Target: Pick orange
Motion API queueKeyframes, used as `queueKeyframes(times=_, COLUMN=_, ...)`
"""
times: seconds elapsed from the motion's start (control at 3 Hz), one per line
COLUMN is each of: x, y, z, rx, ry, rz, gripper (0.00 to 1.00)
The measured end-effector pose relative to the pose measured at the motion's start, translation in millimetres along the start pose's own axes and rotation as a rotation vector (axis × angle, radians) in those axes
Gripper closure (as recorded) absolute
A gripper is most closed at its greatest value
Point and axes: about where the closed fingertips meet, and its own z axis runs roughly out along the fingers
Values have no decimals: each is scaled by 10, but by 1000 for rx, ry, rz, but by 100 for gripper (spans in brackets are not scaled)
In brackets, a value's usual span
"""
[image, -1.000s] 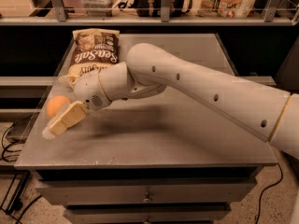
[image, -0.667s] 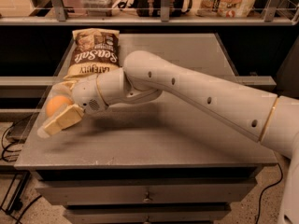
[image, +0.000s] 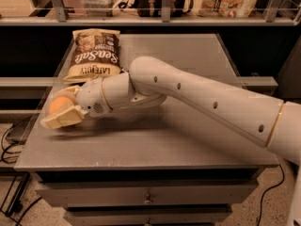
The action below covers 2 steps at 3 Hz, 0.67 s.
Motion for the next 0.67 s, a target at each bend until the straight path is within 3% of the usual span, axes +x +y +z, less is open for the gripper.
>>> queueKeyframes(times=0.33, x=-243, y=-68, z=-381, rx=47, ry=-25, rz=-35, gripper=87)
queueKeyframes(times=0.67, x=-574, y=-150, z=-1001, rx=120, ry=-46, rz=-96, gripper=100)
